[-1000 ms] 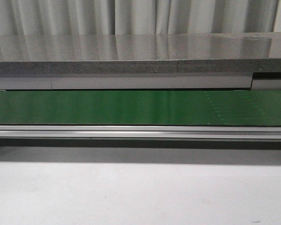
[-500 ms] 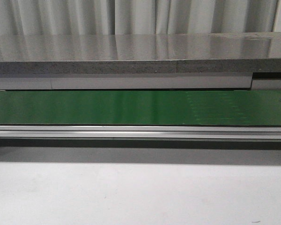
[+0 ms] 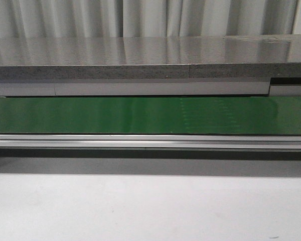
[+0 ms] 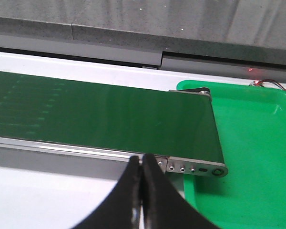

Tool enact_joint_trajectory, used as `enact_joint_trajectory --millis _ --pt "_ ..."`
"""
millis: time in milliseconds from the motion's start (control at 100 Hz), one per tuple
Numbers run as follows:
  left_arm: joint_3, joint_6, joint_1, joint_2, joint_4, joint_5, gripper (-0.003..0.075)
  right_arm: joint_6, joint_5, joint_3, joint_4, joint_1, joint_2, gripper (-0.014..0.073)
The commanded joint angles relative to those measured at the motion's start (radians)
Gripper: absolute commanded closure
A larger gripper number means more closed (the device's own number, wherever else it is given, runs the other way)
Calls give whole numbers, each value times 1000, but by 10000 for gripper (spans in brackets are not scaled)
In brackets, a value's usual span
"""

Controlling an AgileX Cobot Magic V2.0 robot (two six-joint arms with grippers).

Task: Move button from right to left

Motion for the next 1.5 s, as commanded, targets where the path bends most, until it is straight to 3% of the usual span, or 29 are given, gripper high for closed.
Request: enact_joint_trajectory --millis 0,170,410,620,820,920,1490 --pt "44 -10 -4 -32 -8 -73 741 -3 -78 -25 -3 -1 11 662" --pt "44 -10 -4 -32 -8 -73 741 -3 -132 -15 4 -1 11 662" --pt "44 -10 -4 -32 -8 -73 741 5 -539 147 67 -2 11 662" --pt "44 -10 -4 -32 -8 -73 741 125 -682 275 -12 -2 -3 662" --pt "44 -10 -4 -32 -8 -73 741 163 -677 366 -70 -2 -124 662" --pt "44 -10 -4 -32 -8 -73 741 163 -572 365 -76 -4 -199 662" --pt "44 -10 -4 -32 -8 -75 741 163 -552 365 -76 -4 -193 662"
